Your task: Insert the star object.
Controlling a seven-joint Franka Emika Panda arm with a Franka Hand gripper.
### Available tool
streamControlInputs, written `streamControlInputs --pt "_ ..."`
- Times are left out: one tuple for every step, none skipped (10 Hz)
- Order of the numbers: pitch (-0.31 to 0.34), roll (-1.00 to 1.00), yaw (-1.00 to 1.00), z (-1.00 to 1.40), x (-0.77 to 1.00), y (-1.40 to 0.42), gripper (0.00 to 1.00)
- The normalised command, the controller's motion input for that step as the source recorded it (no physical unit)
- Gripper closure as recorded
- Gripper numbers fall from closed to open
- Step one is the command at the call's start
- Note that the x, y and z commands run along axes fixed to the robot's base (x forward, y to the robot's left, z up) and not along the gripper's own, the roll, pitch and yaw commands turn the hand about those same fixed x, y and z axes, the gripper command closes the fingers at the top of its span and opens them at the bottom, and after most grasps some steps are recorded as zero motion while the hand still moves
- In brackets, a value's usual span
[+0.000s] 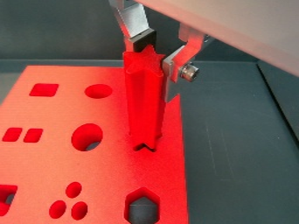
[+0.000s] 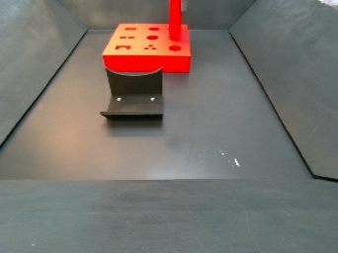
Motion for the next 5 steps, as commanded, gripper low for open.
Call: streamControlInputs --pt "0.0 0.02 -0.1 -0.12 0.0 0.0 1.0" --pt "0.0 0.05 -0.01 -0.2 0.07 0.0 1.0" --pt "0.0 0.05 0.0 -0.25 0.18 0.02 1.0" --pt "0.0 0.07 0.0 -0.35 0.25 0.04 1.0" --pt "0.0 0.05 0.0 -0.33 0.17 0.03 1.0"
